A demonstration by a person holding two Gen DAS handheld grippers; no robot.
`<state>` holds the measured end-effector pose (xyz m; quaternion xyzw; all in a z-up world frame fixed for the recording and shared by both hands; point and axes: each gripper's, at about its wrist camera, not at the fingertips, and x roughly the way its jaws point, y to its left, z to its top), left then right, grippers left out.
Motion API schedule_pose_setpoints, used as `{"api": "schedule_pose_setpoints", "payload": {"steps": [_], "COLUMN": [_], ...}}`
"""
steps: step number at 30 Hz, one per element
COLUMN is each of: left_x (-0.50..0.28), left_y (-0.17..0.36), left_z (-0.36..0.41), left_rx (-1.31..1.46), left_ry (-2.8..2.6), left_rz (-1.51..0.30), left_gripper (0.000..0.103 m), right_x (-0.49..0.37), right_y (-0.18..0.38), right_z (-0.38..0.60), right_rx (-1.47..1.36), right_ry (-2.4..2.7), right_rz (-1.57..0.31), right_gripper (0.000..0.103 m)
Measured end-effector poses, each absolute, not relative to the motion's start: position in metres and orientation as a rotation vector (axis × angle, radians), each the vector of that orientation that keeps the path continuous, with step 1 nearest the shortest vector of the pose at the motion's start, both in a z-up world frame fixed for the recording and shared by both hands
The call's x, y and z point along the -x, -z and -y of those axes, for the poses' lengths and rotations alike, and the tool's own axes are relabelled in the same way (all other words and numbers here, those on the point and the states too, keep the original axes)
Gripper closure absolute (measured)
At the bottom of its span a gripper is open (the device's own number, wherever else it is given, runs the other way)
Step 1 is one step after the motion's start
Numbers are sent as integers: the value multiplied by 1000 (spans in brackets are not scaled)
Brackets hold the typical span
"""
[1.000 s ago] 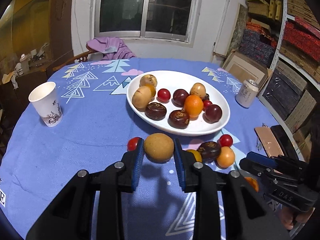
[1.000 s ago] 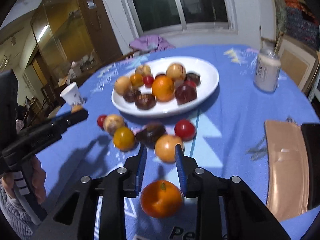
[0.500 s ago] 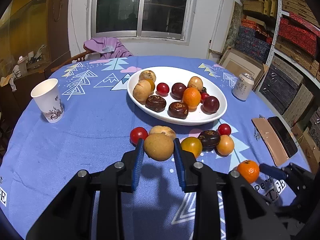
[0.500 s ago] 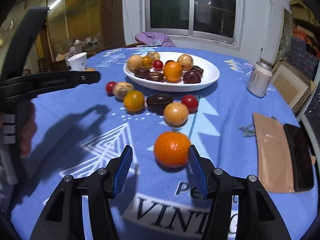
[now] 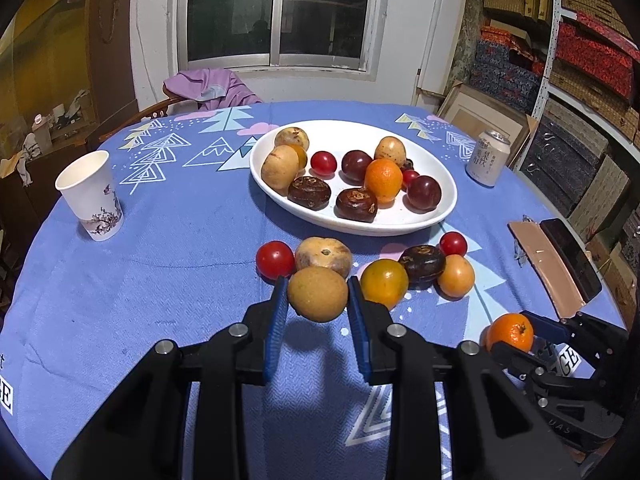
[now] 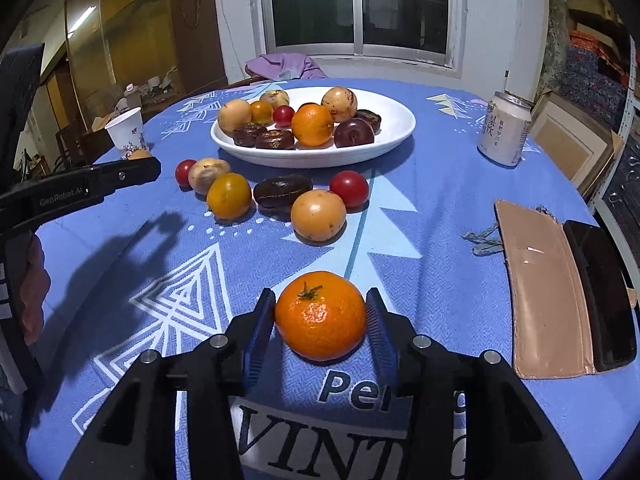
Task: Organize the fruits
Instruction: 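Carry the brown fruit and tangerine over the white plate and open both tools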
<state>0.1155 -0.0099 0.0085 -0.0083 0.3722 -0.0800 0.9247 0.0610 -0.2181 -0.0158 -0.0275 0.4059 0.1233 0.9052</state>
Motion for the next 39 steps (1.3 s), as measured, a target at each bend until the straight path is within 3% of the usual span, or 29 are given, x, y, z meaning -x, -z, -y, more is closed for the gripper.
{"api": "schedule_pose_setpoints", "payload": {"steps": [9, 18, 25, 33, 35, 36, 37, 39], "left_x": [-130, -190, -228, -253, -255, -254, -254, -251], "left_y": [-15, -51, -22, 4, 6, 6, 5, 2], "left_z": [6, 34, 58, 45, 44, 44, 42, 40], "left_rx": [41, 35, -12, 41, 35, 36, 41, 50], "left_ry": [147, 153, 159, 167, 167, 168, 169, 164], "left_rz": [-767, -727, -766, -818, -819, -815, -807, -793], "left_gripper": [74, 74, 74, 74, 69, 60, 52, 46], "right_x": [-67, -165, -243, -264, -267, -268, -268, -267], "right_y": [-1, -68, -41, -16, -12, -11, -12, -15], "right_z": [230, 234, 239, 243, 245, 246, 247, 246], "right_rx": [-33, -181, -260, -248, -280, -300, -302, -286], "right_ry": [-279, -246, -181, -150, -155, -160, -157, -160], "right_rz": [-823, -746, -806, -822, -830, -827, -822, -813], "right_gripper": [57, 57, 57, 55, 51, 42, 41, 41]}}
